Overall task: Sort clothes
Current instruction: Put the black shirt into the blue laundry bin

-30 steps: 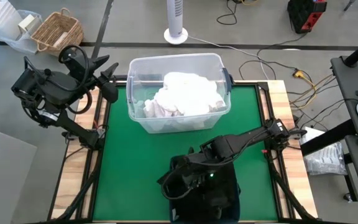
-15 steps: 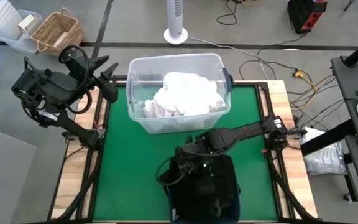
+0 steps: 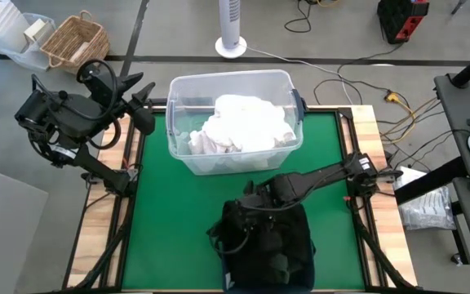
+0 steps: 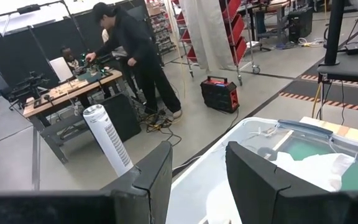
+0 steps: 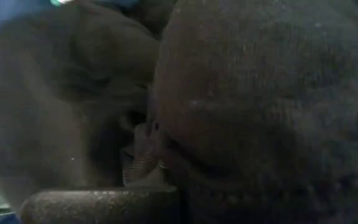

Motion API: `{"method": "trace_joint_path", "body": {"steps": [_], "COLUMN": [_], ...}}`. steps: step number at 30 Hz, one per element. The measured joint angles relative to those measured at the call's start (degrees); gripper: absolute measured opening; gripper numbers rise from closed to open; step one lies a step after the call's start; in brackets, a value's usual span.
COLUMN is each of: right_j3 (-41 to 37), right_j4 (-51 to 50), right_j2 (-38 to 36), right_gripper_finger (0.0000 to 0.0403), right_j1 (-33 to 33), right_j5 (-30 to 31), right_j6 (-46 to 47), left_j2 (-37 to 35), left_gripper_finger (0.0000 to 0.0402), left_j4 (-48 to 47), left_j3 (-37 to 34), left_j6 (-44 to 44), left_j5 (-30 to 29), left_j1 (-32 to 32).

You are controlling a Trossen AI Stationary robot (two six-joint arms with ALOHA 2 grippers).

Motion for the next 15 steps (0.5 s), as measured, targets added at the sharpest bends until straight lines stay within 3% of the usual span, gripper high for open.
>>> {"method": "trace_joint_path", "body": {"steps": [6,15], "right_j3": [-0.18,-0.80], "right_j4": [1.47,4.66], "right_j2": [0.02,0.02], "right_gripper_finger": [0.0012,0.0012], "right_j1": [3.54,6.39], "right_j5": [2.58,0.46], "right_j6": [-1.06,1.32], "left_j2": [0.00,-0.02], "left_gripper_finger": [0.0130,0.0130], "left_j4": [-0.51,-0.75], "left_j3": [0.00,-0.59], "left_j6": [0.00,-0.45], "left_j5": [-0.02,-0.07], "left_j1": [0.04,0.04]}}
